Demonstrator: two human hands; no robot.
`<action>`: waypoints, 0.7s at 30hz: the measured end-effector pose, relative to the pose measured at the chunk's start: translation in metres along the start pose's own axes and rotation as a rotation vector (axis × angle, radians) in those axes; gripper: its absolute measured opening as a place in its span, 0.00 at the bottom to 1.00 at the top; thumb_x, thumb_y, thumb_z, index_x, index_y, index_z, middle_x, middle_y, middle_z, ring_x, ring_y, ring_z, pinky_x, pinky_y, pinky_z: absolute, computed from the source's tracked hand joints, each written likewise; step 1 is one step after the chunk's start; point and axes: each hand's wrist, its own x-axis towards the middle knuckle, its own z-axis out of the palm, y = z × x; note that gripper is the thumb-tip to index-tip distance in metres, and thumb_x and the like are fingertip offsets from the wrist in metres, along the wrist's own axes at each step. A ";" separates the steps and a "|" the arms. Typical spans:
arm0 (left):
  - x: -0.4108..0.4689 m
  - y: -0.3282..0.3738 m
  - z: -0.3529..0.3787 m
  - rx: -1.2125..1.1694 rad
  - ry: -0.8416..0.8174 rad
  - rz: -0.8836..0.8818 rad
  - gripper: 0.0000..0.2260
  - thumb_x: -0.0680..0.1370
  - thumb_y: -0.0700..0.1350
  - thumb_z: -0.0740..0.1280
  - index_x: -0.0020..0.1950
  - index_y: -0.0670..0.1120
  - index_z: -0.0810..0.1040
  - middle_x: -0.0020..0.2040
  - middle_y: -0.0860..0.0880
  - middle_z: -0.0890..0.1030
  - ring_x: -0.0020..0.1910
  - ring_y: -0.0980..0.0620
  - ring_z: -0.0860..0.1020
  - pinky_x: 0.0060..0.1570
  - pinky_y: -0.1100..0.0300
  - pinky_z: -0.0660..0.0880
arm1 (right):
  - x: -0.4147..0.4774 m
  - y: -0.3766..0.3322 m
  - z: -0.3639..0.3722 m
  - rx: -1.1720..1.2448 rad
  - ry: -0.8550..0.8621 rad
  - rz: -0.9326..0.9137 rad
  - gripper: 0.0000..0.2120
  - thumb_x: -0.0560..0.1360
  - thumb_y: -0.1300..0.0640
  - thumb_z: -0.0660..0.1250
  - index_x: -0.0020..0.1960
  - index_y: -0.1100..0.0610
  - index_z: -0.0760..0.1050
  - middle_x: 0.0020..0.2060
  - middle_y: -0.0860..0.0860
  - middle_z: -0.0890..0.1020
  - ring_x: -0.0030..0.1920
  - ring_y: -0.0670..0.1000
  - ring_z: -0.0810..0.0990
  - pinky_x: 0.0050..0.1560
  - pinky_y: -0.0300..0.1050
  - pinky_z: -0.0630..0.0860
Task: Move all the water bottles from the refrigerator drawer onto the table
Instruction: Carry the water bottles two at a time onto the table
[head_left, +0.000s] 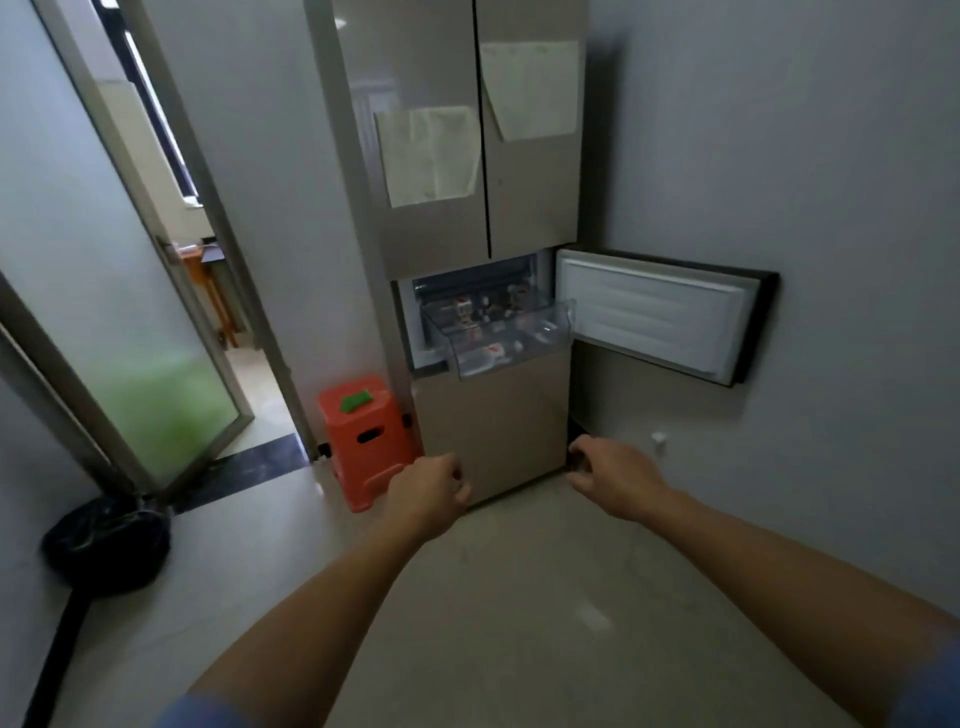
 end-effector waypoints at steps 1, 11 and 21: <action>0.019 0.003 0.002 0.019 -0.021 0.024 0.09 0.76 0.53 0.62 0.47 0.49 0.76 0.44 0.50 0.81 0.42 0.49 0.79 0.41 0.54 0.77 | 0.013 0.008 0.000 0.007 -0.002 0.025 0.22 0.77 0.46 0.64 0.68 0.51 0.69 0.60 0.52 0.79 0.56 0.54 0.78 0.53 0.47 0.76; 0.210 0.004 0.046 0.035 -0.041 0.129 0.10 0.77 0.51 0.62 0.51 0.47 0.76 0.46 0.49 0.81 0.44 0.48 0.78 0.41 0.55 0.75 | 0.191 0.085 0.011 0.001 -0.006 0.081 0.21 0.77 0.45 0.63 0.68 0.51 0.68 0.59 0.52 0.78 0.56 0.54 0.77 0.51 0.46 0.74; 0.408 -0.010 0.061 0.007 0.005 0.017 0.09 0.76 0.53 0.62 0.49 0.50 0.76 0.45 0.50 0.80 0.43 0.50 0.79 0.44 0.54 0.78 | 0.417 0.128 -0.007 0.019 -0.022 0.020 0.22 0.78 0.45 0.63 0.69 0.52 0.67 0.60 0.52 0.77 0.56 0.53 0.78 0.51 0.48 0.75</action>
